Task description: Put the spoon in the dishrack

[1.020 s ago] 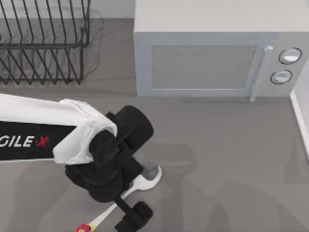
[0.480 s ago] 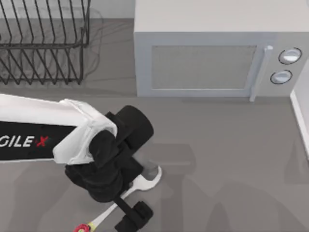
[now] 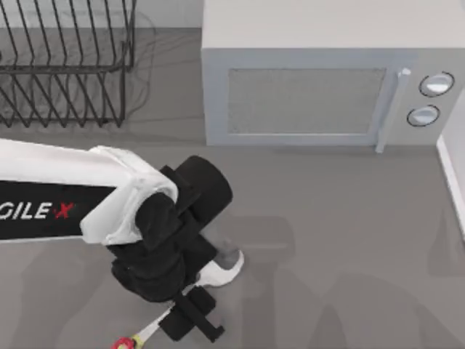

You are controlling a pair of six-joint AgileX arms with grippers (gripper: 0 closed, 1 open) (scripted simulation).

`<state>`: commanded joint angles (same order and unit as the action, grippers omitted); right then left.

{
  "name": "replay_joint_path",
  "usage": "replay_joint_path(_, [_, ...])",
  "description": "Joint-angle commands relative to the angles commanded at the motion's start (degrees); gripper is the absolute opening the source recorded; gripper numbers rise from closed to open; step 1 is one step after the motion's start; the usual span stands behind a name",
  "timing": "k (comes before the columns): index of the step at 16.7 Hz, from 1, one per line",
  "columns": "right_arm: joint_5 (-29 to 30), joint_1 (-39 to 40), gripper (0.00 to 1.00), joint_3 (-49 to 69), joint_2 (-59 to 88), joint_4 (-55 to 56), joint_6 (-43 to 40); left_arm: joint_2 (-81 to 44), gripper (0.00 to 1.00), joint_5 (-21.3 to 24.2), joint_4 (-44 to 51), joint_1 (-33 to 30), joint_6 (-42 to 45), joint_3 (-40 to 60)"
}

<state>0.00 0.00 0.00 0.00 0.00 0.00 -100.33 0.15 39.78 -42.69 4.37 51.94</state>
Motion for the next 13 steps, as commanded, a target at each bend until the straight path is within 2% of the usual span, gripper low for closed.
replay_joint_path(4, [0.0,0.0,1.0,0.0,0.0,0.0,0.0,1.1,0.0,0.0,8.8,-0.5,-0.1,7.9])
replay_joint_path(10, [0.0,0.0,1.0,0.0,0.0,0.0,0.0,5.2,0.0,-0.1,32.9,-0.7,-0.5,25.6])
replay_joint_path(13, [0.0,0.0,1.0,0.0,0.0,0.0,0.0,7.6,0.0,0.0,42.0,-0.6,-0.6,32.9])
